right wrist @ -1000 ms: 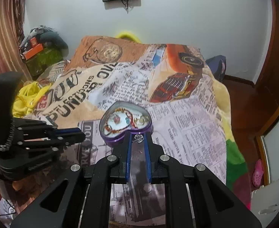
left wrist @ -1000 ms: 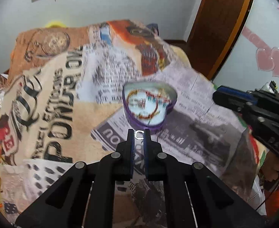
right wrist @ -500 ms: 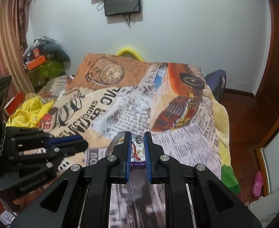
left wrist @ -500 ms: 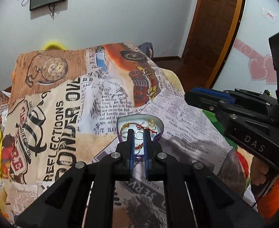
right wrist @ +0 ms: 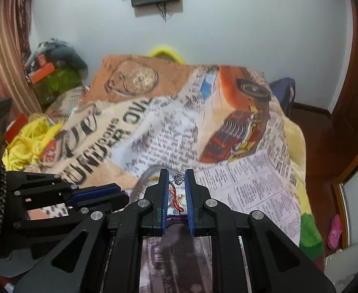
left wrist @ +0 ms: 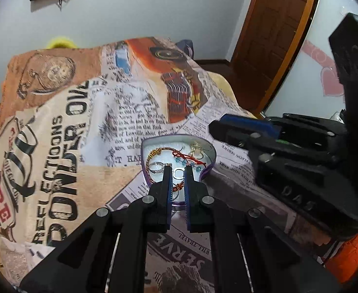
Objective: Organize jewelry
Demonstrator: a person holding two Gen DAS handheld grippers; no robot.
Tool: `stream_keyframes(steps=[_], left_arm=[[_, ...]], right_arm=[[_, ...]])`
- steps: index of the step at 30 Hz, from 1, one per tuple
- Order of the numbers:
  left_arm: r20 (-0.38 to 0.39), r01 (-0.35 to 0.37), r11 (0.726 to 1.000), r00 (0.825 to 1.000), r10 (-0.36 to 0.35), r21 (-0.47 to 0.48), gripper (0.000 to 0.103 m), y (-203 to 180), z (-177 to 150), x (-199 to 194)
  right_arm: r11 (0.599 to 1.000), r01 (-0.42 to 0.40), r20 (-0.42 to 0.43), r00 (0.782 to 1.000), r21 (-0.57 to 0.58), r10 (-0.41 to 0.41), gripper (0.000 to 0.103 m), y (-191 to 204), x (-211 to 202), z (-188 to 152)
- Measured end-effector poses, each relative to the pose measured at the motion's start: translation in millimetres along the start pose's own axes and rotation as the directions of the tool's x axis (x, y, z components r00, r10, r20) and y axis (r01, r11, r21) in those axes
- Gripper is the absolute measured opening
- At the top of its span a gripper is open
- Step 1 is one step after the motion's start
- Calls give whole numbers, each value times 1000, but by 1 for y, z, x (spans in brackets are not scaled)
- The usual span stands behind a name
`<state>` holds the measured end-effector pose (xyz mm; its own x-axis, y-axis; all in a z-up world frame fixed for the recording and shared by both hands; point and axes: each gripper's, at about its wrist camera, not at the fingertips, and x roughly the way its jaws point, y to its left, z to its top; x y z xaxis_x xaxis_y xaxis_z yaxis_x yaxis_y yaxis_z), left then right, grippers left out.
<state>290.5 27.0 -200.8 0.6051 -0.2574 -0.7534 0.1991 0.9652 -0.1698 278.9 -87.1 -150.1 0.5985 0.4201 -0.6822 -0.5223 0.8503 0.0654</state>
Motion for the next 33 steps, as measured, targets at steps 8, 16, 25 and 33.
stream_keyframes(steps=[8,16,25,33], left_arm=[[-37,16,1000,999,-16,-11,7,5,-4,21],[-36,21,1000,999,-21,-11,8,3,-4,17],[25,-6,999,1000,7,-43,15,0,0,-25],[181,-55,998,982,62,-44,20,-21,7,-106]], right_arm=[[1000,-17,-64,998,10,18,12,-8,23,-7],[999,-35,-113,993,19,37,12,-11,33,-8],[1000,-1,-93,996,1,1,19,-6,8,-4],[1000,26,17,1000,6,-26,19,1,-57,6]])
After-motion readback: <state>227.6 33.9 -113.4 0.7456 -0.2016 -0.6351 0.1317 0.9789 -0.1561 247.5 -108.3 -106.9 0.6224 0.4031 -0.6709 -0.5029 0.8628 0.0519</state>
